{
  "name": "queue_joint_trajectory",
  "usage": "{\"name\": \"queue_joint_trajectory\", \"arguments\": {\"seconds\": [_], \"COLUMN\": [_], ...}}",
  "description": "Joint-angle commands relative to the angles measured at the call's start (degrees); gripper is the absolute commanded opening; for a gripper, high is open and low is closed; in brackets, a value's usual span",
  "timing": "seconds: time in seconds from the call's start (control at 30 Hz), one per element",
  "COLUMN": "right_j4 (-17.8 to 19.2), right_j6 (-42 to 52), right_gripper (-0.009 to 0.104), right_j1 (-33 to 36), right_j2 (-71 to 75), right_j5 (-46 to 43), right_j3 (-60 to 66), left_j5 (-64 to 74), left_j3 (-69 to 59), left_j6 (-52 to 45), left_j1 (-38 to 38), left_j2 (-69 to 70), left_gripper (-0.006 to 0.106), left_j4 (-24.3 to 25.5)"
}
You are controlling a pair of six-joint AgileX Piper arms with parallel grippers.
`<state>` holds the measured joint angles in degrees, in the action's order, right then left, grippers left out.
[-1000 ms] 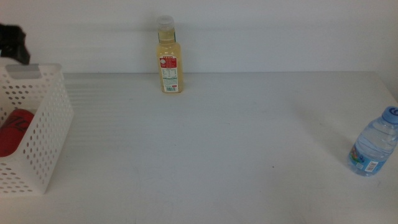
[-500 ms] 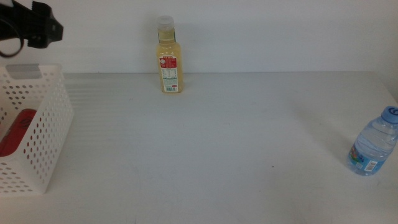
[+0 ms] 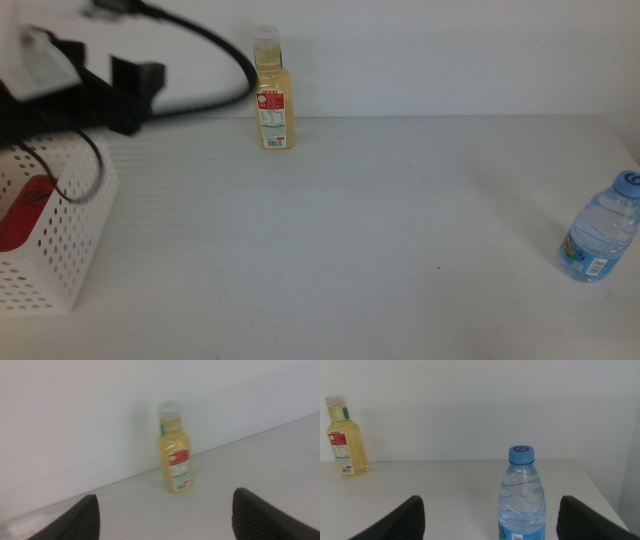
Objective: Use arms to grab the bottles and put them into the dustbin to the left of the table.
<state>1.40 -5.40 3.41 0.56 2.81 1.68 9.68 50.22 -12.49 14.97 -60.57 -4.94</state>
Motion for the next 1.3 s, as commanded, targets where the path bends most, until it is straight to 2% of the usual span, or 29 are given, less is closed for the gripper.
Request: {"name": "queue_joint_trajectory", "arguments": {"seconds": [0.0,0.3,0.53,0.9,1.1,1.27], "right_j4": [0.35,0.35,0.35,0.35,0.35,0.35], "right_j6": [0.60,0.60,0.60,0.60,0.60,0.60], "right_gripper": [0.074,0.074,0.074,0.074,0.074,0.074], "right_j1": [-0.47,-0.47,-0.47,-0.47,-0.47,-0.47], "right_j2": [1.57,1.57,1.57,1.57,1.57,1.57], "right_j5": [-4.21,-4.21,-4.21,-4.21,-4.21,-4.21], "right_j3": [-0.50,-0.50,-0.50,-0.50,-0.50,-0.50], "left_j5": [-9.68,-28.44,-34.84,-42.70,-53.01,-54.38], "left_j3": [-1.38,-11.16,-13.79,-13.79,-13.79,-13.49], "left_j6": [1.31,1.92,4.27,16.27,13.35,12.49], "left_j1": [2.37,9.02,9.56,9.56,9.56,9.56], "left_j2": [1.22,-1.26,-7.11,-19.09,-24.44,-26.79], "left_gripper": [0.082,0.082,0.082,0.082,0.082,0.082], "left_j4": [-1.19,-1.51,-1.51,-1.51,1.52,1.97]}}
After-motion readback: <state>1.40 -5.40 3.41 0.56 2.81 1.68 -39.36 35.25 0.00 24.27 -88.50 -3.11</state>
